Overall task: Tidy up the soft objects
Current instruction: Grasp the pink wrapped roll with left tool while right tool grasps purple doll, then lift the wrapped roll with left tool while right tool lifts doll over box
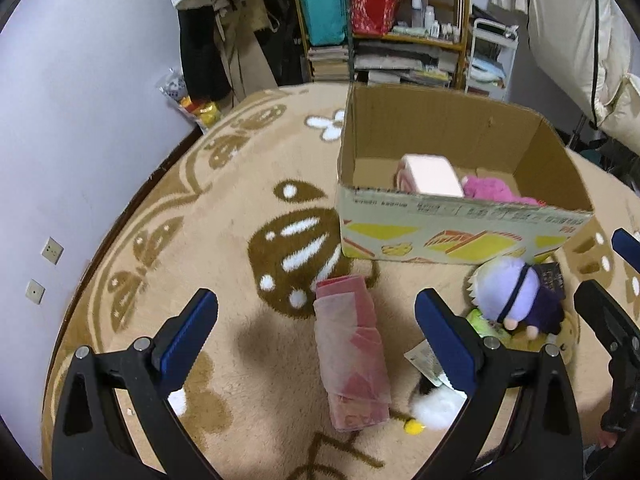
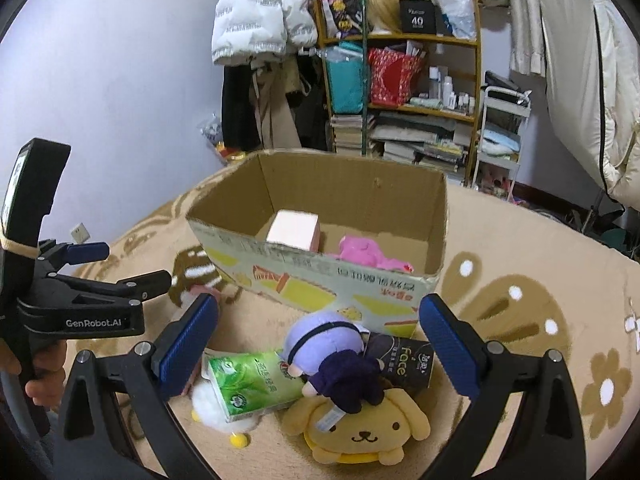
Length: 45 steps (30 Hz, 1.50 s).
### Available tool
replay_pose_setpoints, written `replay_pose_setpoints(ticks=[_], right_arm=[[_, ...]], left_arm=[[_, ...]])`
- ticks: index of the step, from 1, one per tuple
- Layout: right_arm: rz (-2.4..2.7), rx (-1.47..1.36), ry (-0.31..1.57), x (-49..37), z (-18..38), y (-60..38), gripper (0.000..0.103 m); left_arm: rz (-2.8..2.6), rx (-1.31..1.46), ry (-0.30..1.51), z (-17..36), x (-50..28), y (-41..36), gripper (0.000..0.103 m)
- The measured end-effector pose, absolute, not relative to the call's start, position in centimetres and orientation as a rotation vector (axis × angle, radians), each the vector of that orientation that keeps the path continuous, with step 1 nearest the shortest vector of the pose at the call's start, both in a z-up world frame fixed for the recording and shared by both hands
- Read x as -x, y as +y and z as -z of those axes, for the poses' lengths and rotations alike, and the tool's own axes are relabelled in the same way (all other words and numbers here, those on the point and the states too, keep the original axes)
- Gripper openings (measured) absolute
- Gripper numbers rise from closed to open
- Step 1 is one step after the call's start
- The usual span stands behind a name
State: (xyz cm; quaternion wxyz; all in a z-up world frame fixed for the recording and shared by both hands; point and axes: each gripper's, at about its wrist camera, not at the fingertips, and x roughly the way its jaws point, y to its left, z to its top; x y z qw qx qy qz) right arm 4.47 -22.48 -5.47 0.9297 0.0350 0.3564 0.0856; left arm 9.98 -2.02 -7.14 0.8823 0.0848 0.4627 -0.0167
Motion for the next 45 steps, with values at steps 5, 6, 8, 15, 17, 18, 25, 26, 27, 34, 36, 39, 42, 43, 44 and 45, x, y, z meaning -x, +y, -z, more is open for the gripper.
replay_pose_setpoints(ticks=[5, 6, 8, 15, 17, 18, 25, 26, 27, 34, 36, 39, 42, 43, 44, 45], right_arm=[[-0.153, -0.093, 0.800, -5.7, 7.4, -22.6, 0.103], [-0.152, -0.094, 0.812, -5.9, 7.8, -22.6, 0.103], [-0.153, -0.090, 0.835, -6.3, 8.6, -22.5, 0.103], [-0.148, -0.100, 0.908, -8.2, 11.5, -22.5, 0.103], [-0.146, -0.100, 0.922, -8.5, 12.1, -22.6, 0.103], [-0.146, -0.101, 0.928, -8.7, 12.4, -22.6, 0.103], [-0.121, -0.105, 0.952, -9.3, 13.9, -23.1, 0.098], [-0.125, -0.115, 0.954, -9.4, 14.0, -23.2, 0.098], [-0.126, -0.119, 0.952, -9.4, 14.1, -23.2, 0.098], [-0.205, -0.131, 0.962, -9.4, 14.3, -22.1, 0.066], [-0.207, -0.119, 0.966, -9.3, 14.3, -21.7, 0.065], [-0.217, -0.130, 0.979, -9.4, 14.5, -21.8, 0.064], [-0.224, -0.122, 0.993, -9.4, 14.5, -21.8, 0.061], [-0.222, -0.116, 0.993, -9.4, 14.5, -21.8, 0.060], [-0.220, -0.109, 0.992, -9.4, 14.4, -21.7, 0.059], [-0.218, -0.102, 0.989, -9.4, 14.4, -21.5, 0.059]], left_arm=[[0.010, -0.195, 1.020, 9.2, -11.5, -1.9, 0.098], [0.012, -0.195, 1.035, 9.6, -11.7, -1.8, 0.098], [0.009, -0.195, 1.059, 10.3, -12.1, -1.7, 0.098], [-0.003, -0.197, 1.153, 13.1, -13.3, -1.6, 0.098], [-0.002, -0.203, 1.176, 13.8, -13.4, -1.7, 0.098], [-0.001, -0.206, 1.185, 14.1, -13.5, -1.8, 0.098], [0.011, -0.211, 1.263, 16.7, -13.8, -2.3, 0.081], [0.017, -0.198, 1.271, 16.8, -13.8, -2.3, 0.078], [0.016, -0.186, 1.273, 16.9, -13.8, -2.3, 0.077], [0.054, -0.131, 1.278, 16.8, -13.3, -2.6, 0.050], [0.060, -0.150, 1.269, 16.7, -13.1, -3.0, 0.047], [0.054, -0.152, 1.257, 16.6, -12.5, -3.6, 0.045], [0.046, -0.138, 1.251, 16.3, -12.0, -3.6, 0.045], [0.044, -0.136, 1.249, 16.2, -11.8, -3.5, 0.044], [0.045, -0.138, 1.247, 16.1, -11.6, -3.6, 0.044], [0.046, -0.141, 1.246, 16.1, -11.3, -3.6, 0.044]])
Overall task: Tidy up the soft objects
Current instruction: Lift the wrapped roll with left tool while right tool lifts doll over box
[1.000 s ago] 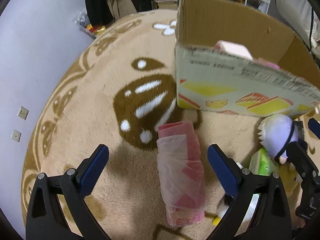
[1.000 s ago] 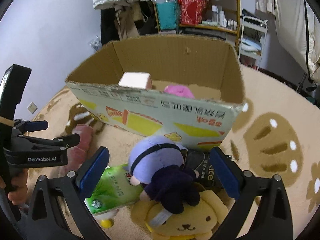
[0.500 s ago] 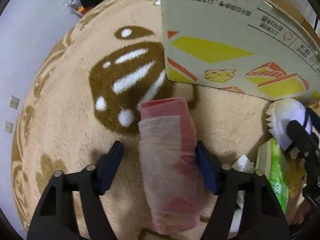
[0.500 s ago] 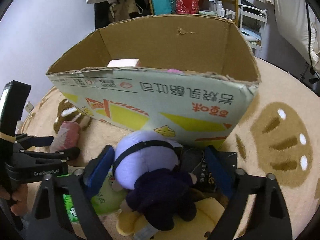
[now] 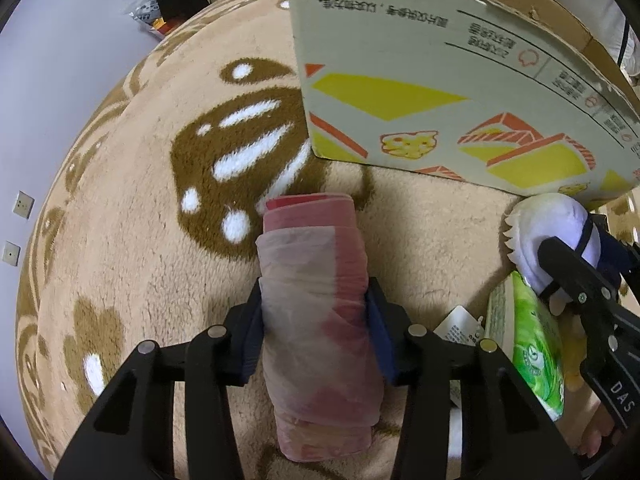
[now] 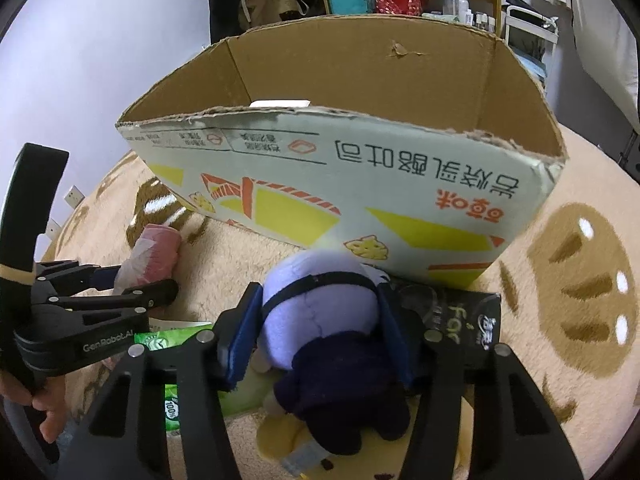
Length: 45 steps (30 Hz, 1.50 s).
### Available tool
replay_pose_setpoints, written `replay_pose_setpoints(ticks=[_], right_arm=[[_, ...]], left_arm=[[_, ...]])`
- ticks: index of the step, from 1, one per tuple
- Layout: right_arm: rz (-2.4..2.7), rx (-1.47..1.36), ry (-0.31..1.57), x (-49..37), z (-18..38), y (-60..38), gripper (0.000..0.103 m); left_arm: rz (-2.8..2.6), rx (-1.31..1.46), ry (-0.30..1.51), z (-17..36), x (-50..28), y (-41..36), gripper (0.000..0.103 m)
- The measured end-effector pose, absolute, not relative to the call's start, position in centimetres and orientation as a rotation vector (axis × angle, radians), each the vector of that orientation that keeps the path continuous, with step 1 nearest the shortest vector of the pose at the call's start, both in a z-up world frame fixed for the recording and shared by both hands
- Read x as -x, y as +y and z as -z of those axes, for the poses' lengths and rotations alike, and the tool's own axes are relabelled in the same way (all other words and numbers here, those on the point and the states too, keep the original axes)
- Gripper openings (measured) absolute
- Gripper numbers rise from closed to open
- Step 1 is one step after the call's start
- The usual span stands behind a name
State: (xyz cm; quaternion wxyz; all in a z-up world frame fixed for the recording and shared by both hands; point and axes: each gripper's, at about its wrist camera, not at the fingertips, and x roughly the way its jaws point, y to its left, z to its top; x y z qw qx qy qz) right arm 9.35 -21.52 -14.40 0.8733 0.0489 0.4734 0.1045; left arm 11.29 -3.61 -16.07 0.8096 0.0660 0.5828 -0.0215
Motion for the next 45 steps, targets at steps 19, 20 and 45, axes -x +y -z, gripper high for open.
replay_pose_setpoints(ticks=[19, 20, 45], right_arm=[[-0.223, -0.080, 0.857, -6.2, 10.0, -21.7, 0.057], [-0.224, -0.082, 0.836, -5.8, 9.4, -21.7, 0.057], [-0.172, -0.117, 0.488, -2.7, -0.6, -24.8, 0.058]], left_arm=[[0.009, -0.070, 1.031, 10.4, -8.0, -1.8, 0.044], [0.001, -0.060, 1.010, 9.8, -7.9, -1.6, 0.044], [0.073, -0.139, 0.554, -1.2, -5.2, -3.6, 0.044]])
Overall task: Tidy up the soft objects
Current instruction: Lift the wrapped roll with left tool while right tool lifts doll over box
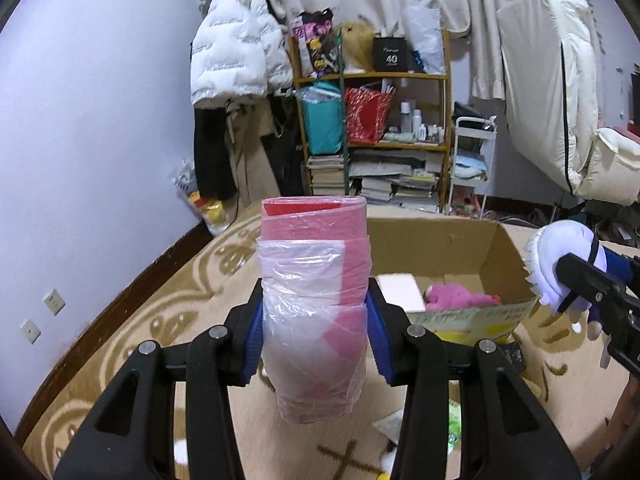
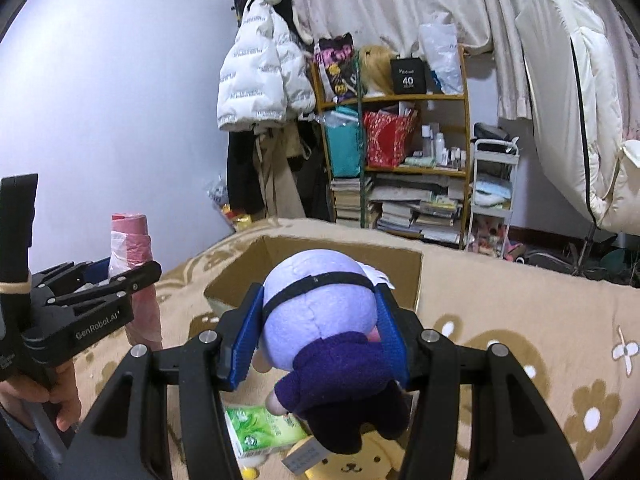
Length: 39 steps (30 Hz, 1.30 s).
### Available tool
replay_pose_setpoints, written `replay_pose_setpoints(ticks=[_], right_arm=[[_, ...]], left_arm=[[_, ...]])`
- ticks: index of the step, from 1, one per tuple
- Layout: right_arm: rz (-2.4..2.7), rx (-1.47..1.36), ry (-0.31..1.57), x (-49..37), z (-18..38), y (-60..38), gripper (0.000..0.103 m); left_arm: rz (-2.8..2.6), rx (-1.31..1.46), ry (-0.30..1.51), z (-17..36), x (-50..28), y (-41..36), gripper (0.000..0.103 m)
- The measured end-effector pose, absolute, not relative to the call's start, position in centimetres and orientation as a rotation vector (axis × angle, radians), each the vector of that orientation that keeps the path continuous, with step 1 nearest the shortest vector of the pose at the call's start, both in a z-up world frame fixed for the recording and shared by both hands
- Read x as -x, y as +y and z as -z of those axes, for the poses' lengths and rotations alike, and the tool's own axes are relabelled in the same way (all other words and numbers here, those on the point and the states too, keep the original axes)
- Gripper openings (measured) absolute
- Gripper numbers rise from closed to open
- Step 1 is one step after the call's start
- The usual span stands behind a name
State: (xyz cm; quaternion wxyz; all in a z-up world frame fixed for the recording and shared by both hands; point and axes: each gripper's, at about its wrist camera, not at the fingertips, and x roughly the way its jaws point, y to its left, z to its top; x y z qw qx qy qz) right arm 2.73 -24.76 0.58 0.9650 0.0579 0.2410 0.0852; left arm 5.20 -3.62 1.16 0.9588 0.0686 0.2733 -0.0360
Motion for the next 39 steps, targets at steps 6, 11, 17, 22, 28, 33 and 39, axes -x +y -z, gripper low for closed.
replay_pose_setpoints(ticks=[6, 11, 17, 22, 28, 33, 39], right_arm=[[-0.170, -0.143, 0.459, -4.3, -1.1, -25.5, 0.058], [-0.169, -0.162, 0.457, -6.1, -0.9, -25.7, 0.058], [-0.177, -0.161, 0.460, -8.0, -0.4, -25.9, 0.058], [-0.180, -0.156, 0.479, -9.2, 0.6, -26.1, 0.058], [-0.182, -0.159, 0.503, -10.3, 1.6, -26.7, 0.058], [-0.180, -0.174, 0.516, -10.9, 2.4, -27.2, 0.059], [-0.186, -0.185, 0.531, -11.7, 3.6, -27.7, 0.060]], left_arm=[[0.112, -0.177, 0.525, -1.4, -6.7, -5.1, 0.044], [0.138, -0.209, 0.510, -1.3, -8.1, -6.4, 0.044], [0.151, -0.235, 0.514, -1.0, -10.0, -7.7, 0.044], [0.171, -0.217, 0.541, -0.5, -11.7, -8.5, 0.044], [0.171, -0.184, 0.599, 0.7, -13.3, -8.8, 0.044], [0.174, -0.176, 0.633, 1.5, -14.3, -8.9, 0.044], [0.174, -0.173, 0.665, 2.5, -15.5, -9.3, 0.045]])
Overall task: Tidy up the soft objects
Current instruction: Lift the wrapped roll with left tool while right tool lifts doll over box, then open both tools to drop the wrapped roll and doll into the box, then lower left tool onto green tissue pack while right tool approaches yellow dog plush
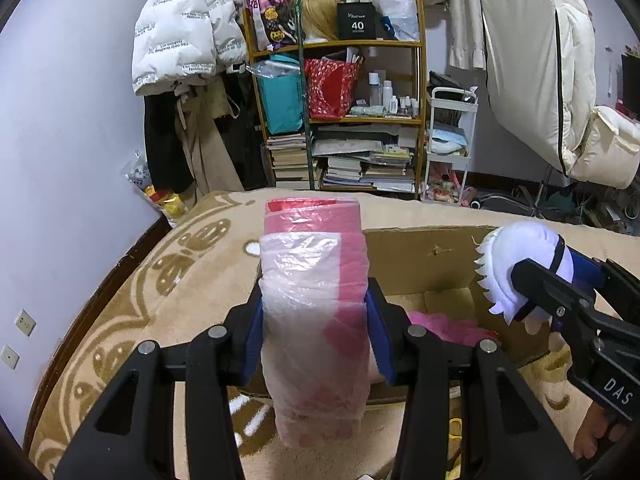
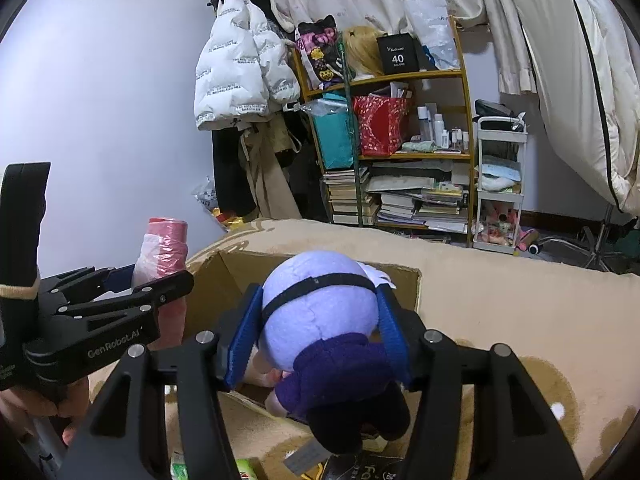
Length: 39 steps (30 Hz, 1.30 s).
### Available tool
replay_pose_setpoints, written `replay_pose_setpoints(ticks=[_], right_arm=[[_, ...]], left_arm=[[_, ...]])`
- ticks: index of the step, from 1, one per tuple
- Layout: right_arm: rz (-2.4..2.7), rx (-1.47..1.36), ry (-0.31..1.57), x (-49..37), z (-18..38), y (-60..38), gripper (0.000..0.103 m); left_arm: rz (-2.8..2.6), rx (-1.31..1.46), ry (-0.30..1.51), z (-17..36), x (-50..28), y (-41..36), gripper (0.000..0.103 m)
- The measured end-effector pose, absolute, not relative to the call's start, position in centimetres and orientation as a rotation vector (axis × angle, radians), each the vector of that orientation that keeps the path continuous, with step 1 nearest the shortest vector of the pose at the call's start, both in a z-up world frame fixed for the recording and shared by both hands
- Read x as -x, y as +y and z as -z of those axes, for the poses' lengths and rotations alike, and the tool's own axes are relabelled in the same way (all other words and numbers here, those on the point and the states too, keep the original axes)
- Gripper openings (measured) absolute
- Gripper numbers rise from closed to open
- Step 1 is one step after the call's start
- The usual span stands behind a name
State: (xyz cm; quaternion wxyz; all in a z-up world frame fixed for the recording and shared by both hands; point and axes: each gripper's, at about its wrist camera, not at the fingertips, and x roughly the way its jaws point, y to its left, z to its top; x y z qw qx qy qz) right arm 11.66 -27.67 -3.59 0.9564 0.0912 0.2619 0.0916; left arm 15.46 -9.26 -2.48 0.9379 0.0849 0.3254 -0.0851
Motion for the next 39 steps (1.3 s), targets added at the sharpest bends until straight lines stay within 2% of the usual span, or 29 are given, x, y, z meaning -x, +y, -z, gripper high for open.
replay_pose_setpoints(ticks=[5, 8, 14, 15, 17, 18, 22, 24, 29, 34, 39], right_arm=[[-0.206, -0.181, 0.552, -12.0, 4.5, -27.6, 0.061], [-0.214, -0.175, 0.557, -12.1, 4.7, -27.4, 0.062], [-0.242, -0.170, 0.575, -12.0, 5.1, -27.0, 0.064], [-0.245, -0.166, 0.582, -12.1, 5.2, -27.0, 0.064], [-0.248, -0.162, 0.592, -12.1, 5.5, -26.9, 0.065], [-0.250, -0.163, 0.594, -12.1, 5.5, -26.8, 0.066], [-0.249, -0.158, 0.591, -11.8, 5.5, -26.9, 0.078], [-0.243, -0.161, 0.587, -11.7, 5.3, -27.2, 0.080], [-0.221, -0.189, 0.564, -11.0, 4.2, -28.1, 0.103], [-0.191, -0.200, 0.561, -10.2, 3.5, -28.6, 0.103], [-0.157, -0.220, 0.578, -9.1, 3.0, -29.2, 0.103]], left_arm=[[0.167, -0.186, 0.690, 3.4, -15.9, -9.4, 0.046], [0.154, -0.205, 0.703, 3.9, -16.0, -9.4, 0.053], [0.157, -0.211, 0.760, 4.6, -16.5, -9.2, 0.056], [0.151, -0.213, 0.763, 4.7, -16.5, -9.1, 0.058], [0.141, -0.216, 0.765, 4.7, -16.4, -9.0, 0.067], [0.137, -0.216, 0.763, 4.7, -16.3, -8.9, 0.068], [0.123, -0.225, 0.766, 4.5, -16.0, -8.6, 0.069], [0.113, -0.231, 0.766, 4.5, -15.7, -8.4, 0.073], [0.084, -0.233, 0.761, 3.9, -15.0, -7.9, 0.085], [0.081, -0.218, 0.737, 2.6, -13.9, -7.6, 0.095], [0.098, -0.194, 0.757, 1.9, -12.7, -7.2, 0.097]])
